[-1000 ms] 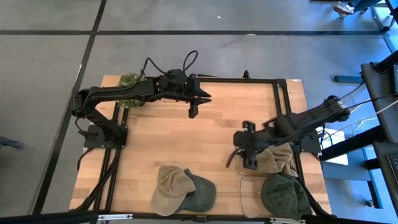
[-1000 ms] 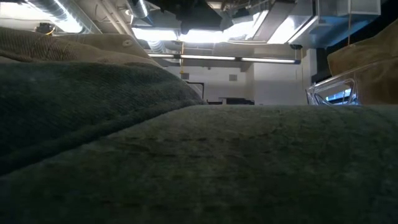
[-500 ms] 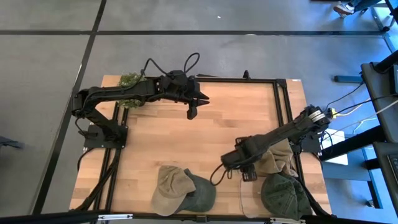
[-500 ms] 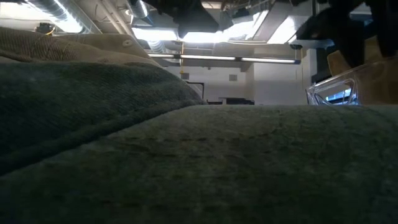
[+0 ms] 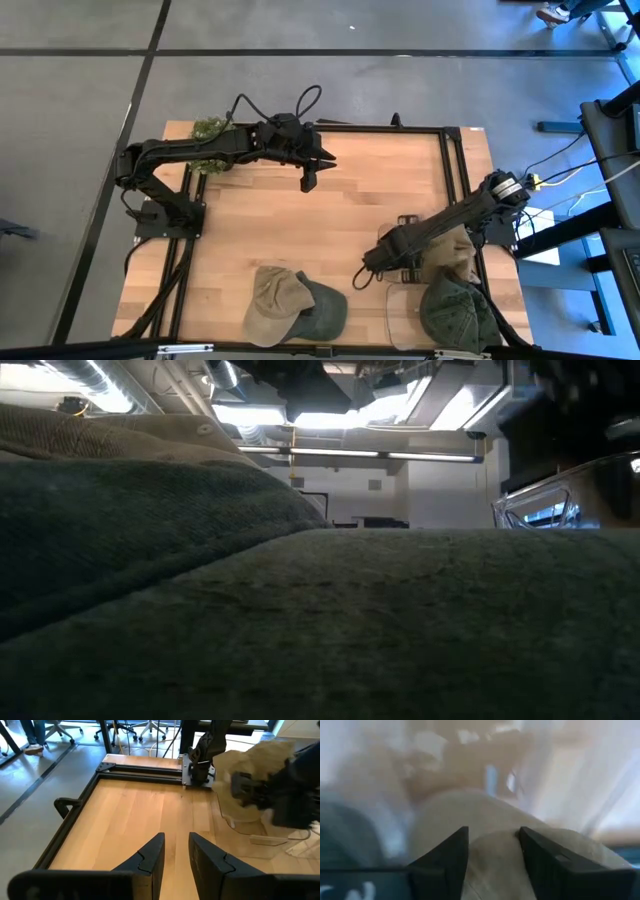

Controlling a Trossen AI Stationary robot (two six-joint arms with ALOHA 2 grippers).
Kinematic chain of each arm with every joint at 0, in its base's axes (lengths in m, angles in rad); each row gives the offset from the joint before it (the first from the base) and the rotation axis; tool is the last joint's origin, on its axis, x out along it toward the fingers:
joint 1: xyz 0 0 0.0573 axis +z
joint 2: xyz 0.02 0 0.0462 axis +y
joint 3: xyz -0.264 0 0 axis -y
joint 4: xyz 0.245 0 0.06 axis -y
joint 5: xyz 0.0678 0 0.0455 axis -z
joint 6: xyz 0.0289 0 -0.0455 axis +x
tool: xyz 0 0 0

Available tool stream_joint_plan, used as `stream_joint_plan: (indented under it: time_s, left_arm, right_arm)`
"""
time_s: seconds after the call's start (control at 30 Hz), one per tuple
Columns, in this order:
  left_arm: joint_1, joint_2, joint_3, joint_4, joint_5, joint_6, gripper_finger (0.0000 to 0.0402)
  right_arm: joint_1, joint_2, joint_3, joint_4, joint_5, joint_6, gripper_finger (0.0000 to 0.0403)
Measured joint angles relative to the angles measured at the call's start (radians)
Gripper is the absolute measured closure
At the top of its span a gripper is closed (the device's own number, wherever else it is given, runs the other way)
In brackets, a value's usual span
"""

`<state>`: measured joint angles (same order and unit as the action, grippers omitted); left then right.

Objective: Pick & Place hat
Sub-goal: Put the left brown cap into the top transparent bin, then put the brown cap into the top transparent bin

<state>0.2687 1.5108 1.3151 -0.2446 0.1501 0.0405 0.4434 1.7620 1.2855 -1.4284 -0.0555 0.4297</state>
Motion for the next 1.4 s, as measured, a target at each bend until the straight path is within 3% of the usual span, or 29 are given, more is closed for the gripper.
stream_joint_plan:
  time_s: [0.2,0.43,0.63,0.93,1.27,1.4]
  left_arm:
    - [0.000,0.000,0.000,0.001,0.000,0.025,0.0318]
    - [0.000,0.000,0.000,0.001,-0.002,0.025,0.0318]
    - [0.000,0.000,0.000,0.001,-0.002,0.025,0.0318]
    - [0.000,0.000,0.000,0.001,-0.002,0.025,0.0318]
    - [0.000,0.000,0.000,0.001,-0.003,0.025,0.0318]
    - [0.009,-0.006,0.000,-0.012,-0.002,0.025,0.0318]
  right_arm:
    - [-0.023,-0.002,-0.050,-0.141,0.008,0.153,0.0226]
    - [-0.034,-0.027,-0.027,-0.133,0.012,0.301,0.0226]
    - [-0.035,-0.028,-0.025,-0.018,0.008,0.379,0.0226]
    - [-0.052,-0.032,0.104,-0.095,0.063,0.453,0.0226]
    - [-0.054,-0.203,0.181,-0.122,0.115,0.582,0.0226]
    - [-0.054,-0.280,0.181,-0.056,0.148,0.583,0.0226]
